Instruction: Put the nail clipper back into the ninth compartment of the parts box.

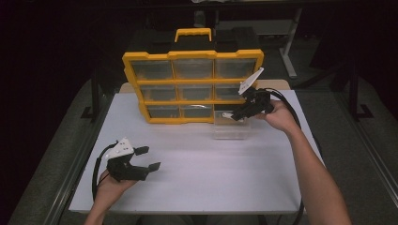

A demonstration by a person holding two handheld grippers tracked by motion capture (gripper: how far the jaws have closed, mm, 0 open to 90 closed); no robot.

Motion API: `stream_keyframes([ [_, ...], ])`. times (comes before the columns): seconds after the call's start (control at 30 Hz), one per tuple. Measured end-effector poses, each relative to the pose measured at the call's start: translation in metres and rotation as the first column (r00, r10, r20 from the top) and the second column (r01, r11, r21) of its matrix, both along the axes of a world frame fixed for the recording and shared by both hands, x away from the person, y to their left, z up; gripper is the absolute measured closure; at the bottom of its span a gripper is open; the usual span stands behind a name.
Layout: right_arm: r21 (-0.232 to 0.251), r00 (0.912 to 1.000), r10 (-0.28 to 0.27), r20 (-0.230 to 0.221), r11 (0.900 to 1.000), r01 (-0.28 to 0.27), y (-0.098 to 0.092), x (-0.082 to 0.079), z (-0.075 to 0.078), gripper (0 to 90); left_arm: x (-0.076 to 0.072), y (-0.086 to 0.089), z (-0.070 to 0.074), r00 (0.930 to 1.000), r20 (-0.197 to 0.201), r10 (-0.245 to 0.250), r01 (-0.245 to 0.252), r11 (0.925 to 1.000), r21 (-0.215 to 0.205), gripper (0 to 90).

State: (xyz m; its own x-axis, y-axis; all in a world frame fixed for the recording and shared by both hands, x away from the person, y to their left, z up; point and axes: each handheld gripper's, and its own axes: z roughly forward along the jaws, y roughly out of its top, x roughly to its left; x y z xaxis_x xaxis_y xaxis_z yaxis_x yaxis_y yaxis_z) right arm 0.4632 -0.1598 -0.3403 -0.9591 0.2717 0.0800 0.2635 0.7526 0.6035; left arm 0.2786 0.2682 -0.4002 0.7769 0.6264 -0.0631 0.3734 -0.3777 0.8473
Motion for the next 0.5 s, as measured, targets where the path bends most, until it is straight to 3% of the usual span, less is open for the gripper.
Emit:
stream_keyframes([
  [0.27,0.015,0.9995,-0.028,-0.014,0.999,0.029,0.0011,-0.0017,-0.0036,70.0,-0.0002,0.0,0.0001,1.0,-0.001,0.001,-0.001,1.0,0.0,22.6],
  [0.37,0.036,0.9996,-0.026,-0.011,0.999,0.026,-0.0012,-0.0026,-0.0028,68.2,-0.0001,0.0001,0.0002,1.0,0.0,0.001,-0.001,1.0,-0.001,22.6],
  [0.5,0.079,0.9979,-0.051,-0.04,0.995,0.054,-0.006,-0.0052,0.0015,61.5,0.0004,-0.0001,-0.0002,1.0,-0.001,-0.001,0.001,1.0,0.0,22.5],
])
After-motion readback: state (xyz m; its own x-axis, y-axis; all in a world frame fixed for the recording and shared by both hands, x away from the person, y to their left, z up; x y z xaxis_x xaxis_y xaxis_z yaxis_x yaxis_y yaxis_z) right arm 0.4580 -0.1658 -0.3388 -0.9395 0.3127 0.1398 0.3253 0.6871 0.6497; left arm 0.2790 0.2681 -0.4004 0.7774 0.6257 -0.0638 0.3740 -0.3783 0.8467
